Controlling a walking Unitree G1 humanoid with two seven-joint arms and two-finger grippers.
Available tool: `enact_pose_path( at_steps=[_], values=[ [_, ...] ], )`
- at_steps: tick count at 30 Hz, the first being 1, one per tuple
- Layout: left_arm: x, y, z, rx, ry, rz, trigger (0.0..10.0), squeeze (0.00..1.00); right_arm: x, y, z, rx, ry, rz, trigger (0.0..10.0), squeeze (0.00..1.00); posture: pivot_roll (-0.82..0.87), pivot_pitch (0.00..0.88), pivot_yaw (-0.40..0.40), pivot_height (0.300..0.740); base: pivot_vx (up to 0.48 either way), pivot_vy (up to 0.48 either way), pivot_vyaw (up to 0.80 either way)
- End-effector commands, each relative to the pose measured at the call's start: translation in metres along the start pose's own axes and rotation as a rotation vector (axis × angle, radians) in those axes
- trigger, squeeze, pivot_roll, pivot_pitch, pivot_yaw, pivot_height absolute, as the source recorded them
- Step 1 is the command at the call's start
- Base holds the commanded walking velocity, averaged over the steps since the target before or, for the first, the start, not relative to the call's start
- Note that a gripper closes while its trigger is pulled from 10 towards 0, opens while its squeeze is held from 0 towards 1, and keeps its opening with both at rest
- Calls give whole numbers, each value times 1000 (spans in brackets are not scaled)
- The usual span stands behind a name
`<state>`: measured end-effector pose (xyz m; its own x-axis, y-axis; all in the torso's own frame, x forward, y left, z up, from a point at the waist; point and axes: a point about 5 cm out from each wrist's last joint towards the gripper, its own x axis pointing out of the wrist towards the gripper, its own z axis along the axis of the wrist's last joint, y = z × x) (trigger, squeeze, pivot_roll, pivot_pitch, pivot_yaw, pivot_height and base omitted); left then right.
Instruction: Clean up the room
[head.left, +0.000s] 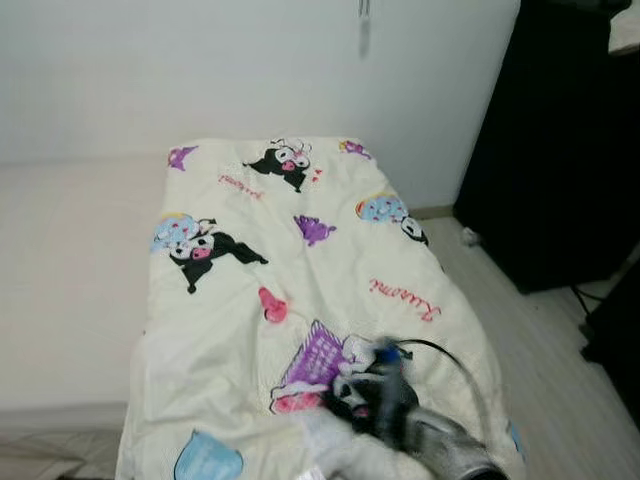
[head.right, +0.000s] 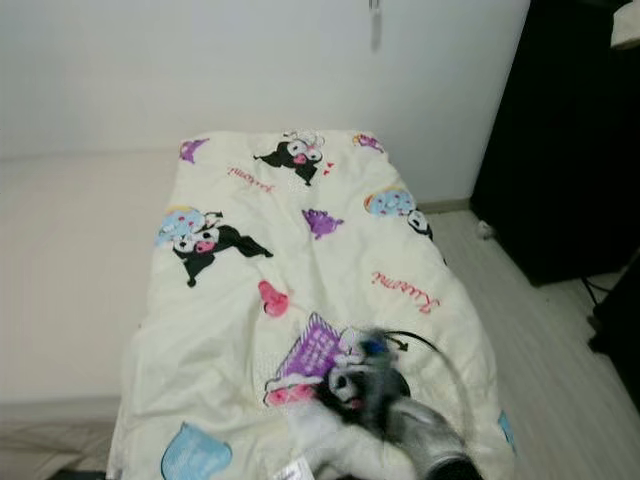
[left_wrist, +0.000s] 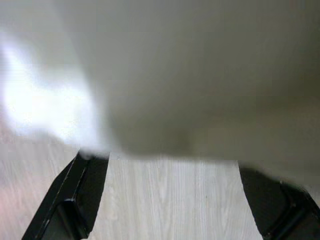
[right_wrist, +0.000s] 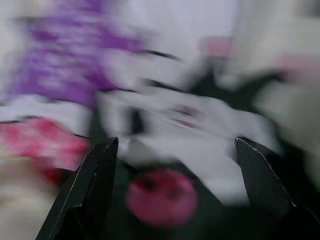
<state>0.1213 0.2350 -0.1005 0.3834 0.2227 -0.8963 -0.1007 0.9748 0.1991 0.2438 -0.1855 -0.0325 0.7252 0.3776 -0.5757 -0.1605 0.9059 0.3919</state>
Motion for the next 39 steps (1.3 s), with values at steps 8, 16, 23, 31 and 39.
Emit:
enact_pose_path(
  at_steps=[8, 16, 23, 31, 39],
  values=[
    [2, 2, 22, -58, -41, 19, 10000, 0, -34, -36, -69, 95, 172, -372, 10000, 0, -167, 0, 55, 528, 0, 0, 0],
    [2, 5, 27, -119, -46, 39, 10000, 0, -39, -37, -84, 117, 197, -433, 10000, 0, -170, 0, 62, 542, 0, 0, 0],
    [2, 16, 27, -92, -36, 95, 10000, 0, -34, -30, -87, 176, 160, -426, 10000, 0, -167, 0, 75, 566, 0, 0, 0],
    [1, 33, 23, -68, -4, 177, 10000, 0, -31, -25, -88, 164, 166, -399, 10000, 0, -159, 0, 69, 585, 0, 0, 0],
    [-1, 44, 16, -48, 44, 231, 10000, 0, -31, -23, -90, 152, 170, -391, 10000, 0, -158, 0, 66, 609, 0, 0, 0]
  ],
)
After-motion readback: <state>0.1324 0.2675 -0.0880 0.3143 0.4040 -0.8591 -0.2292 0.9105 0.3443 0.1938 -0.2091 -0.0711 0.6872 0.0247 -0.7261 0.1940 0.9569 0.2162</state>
